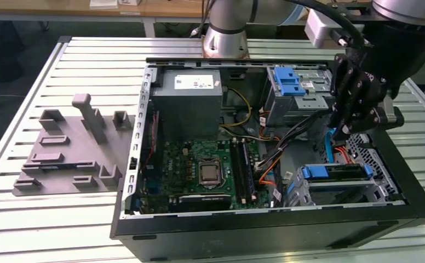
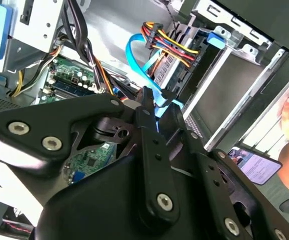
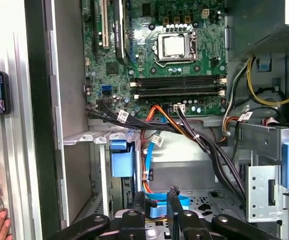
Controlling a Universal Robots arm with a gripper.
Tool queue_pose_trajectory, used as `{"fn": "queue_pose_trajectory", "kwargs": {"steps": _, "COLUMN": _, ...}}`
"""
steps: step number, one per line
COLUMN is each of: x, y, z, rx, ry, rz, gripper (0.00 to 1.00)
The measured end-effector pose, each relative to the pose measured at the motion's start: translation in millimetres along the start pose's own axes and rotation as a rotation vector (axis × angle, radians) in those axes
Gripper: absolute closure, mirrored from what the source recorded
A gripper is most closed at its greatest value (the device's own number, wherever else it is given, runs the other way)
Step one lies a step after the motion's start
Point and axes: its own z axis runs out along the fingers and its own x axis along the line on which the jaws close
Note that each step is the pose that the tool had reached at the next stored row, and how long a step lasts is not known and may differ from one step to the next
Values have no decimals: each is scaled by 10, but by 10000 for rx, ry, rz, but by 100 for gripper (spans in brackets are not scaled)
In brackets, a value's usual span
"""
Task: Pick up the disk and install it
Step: 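Insert the second disk wire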
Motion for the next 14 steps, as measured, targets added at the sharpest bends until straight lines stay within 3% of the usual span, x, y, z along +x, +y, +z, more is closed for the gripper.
{"fn": "queue_pose_trajectory", "kwargs": {"steps": 12, "x": -17, "y": 6, "z": 97, "rx": 325, "ry": 458, "rz": 146, "gripper": 70}}
{"fn": "queue_pose_trajectory", "kwargs": {"steps": 14, "x": -17, "y": 7, "z": 113, "rx": 364, "ry": 578, "rz": 156, "gripper": 83}}
